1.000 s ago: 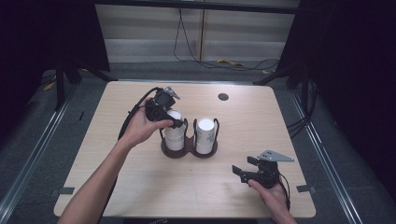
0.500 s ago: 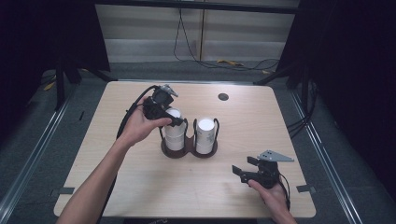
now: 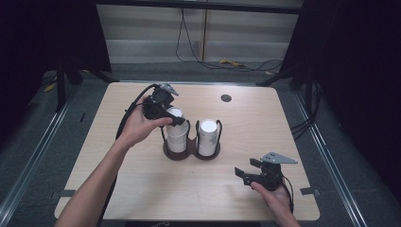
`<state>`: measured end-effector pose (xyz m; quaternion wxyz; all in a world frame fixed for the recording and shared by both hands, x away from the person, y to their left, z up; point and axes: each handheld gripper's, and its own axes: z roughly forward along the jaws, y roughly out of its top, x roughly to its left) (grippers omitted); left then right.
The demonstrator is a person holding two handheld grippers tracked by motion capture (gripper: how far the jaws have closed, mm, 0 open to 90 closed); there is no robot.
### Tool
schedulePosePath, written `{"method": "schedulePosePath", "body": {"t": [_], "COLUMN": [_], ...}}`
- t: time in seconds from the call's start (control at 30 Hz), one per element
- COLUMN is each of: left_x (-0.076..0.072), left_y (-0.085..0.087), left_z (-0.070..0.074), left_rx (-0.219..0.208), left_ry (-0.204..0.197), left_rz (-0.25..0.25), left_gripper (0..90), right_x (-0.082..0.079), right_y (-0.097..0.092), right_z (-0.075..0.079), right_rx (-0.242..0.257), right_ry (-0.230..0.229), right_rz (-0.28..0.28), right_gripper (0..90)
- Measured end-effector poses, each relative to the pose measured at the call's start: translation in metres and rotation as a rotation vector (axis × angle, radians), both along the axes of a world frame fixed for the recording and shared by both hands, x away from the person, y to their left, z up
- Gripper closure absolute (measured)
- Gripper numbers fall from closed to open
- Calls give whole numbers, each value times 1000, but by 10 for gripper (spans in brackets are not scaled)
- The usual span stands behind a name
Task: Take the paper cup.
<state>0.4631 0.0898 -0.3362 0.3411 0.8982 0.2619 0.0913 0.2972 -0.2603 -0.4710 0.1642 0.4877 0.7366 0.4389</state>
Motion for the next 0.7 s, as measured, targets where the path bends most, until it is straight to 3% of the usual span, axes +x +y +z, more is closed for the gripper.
{"method": "schedulePosePath", "body": {"t": [0.7], "left_x": [-4], "left_y": [8], "left_z": [22], "left_rx": [-36], "left_ry": [-30], "left_rz": [-5], "left_gripper": [360], "right_x": [0], "right_y": [0], "right_z": [0], "right_rx": [1], "right_ry": [0], "right_rz": [0], "right_gripper": [216]}}
